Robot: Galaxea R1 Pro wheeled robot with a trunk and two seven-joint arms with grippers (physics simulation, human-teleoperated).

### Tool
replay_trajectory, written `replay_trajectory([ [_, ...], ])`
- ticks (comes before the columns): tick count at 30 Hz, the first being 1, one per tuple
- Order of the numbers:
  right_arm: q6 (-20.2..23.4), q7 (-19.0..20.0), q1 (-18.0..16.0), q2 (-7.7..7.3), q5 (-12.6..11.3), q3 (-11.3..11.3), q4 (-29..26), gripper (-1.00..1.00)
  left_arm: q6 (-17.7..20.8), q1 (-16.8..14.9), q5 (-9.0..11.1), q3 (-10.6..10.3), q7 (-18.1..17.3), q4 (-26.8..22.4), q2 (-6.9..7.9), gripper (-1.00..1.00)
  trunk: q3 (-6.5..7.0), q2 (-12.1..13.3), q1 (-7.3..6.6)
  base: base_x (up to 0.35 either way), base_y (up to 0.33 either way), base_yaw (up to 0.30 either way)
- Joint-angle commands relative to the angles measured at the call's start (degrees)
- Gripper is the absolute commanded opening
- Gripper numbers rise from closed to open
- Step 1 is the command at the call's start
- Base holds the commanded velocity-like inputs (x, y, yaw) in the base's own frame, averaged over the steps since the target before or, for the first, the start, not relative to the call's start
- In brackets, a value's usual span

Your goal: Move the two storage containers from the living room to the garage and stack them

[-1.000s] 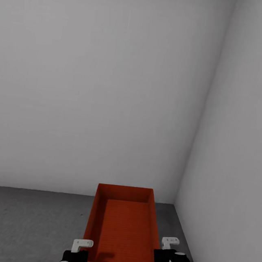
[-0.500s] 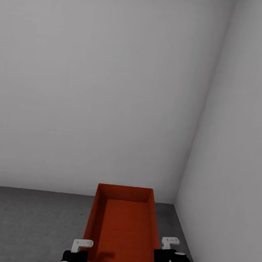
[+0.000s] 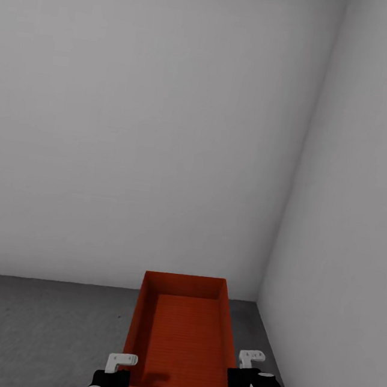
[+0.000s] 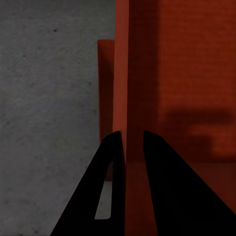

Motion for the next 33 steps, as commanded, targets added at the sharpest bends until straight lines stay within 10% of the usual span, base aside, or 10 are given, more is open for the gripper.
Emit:
replay_trajectory([
  [1, 0.40, 1.18, 0.00, -0.47, -0.50, 0.29, 0.06, -1.00, -2.07, -0.07, 0.26, -0.88, 0.25, -0.22, 2.19, -1.00, -0.06, -0.04, 0.00, 0.000, -0.001, -0.015],
  [33, 0.41, 1.18, 0.00, -0.48, -0.52, 0.29, 0.06, -1.00, -2.01, -0.07, 0.26, -0.89, 0.25, -0.20, 2.19, -1.00, -0.10, -0.04, 0.00, 0.000, 0.000, -0.019],
])
